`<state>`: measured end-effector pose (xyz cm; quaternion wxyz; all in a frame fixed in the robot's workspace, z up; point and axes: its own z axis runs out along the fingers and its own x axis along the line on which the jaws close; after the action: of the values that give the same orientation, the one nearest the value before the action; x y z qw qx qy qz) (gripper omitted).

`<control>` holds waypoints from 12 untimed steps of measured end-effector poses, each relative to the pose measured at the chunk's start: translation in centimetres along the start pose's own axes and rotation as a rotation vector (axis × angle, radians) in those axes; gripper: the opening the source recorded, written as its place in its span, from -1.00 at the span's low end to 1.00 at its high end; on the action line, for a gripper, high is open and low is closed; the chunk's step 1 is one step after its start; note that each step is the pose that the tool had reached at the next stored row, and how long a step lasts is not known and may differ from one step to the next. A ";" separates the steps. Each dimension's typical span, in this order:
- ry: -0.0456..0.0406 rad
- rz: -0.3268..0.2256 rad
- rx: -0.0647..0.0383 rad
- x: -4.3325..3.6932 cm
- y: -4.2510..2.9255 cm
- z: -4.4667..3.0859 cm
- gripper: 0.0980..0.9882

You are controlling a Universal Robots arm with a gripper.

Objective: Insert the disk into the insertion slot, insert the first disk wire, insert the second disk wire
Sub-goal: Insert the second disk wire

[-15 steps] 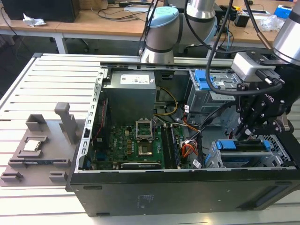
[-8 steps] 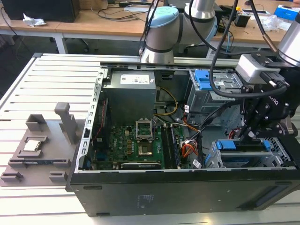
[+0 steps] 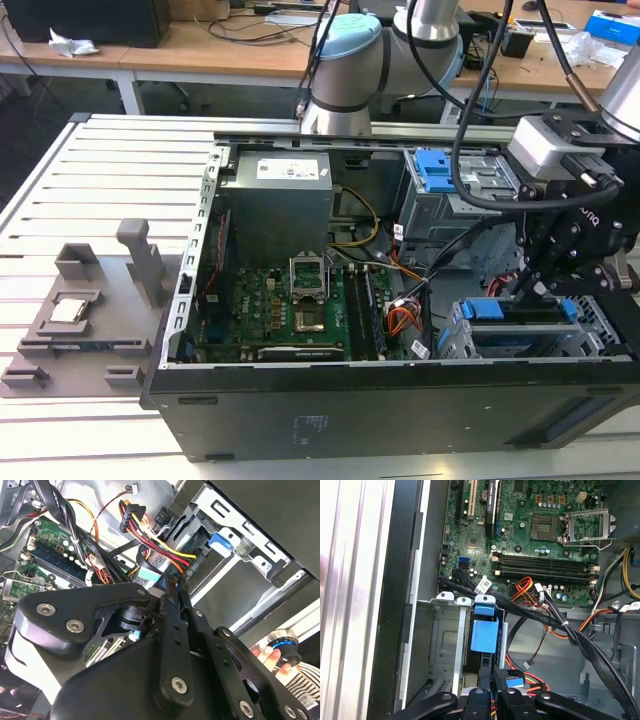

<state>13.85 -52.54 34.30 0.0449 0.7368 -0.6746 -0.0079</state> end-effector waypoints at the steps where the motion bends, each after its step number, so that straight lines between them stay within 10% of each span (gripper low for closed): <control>1: 0.0005 0.000 0.000 0.00 0.01 -0.16 -0.88; 12: -0.0035 0.004 0.000 0.28 0.08 0.23 -0.88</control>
<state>13.78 -52.83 34.09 0.0438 0.7354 -0.6761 -0.0092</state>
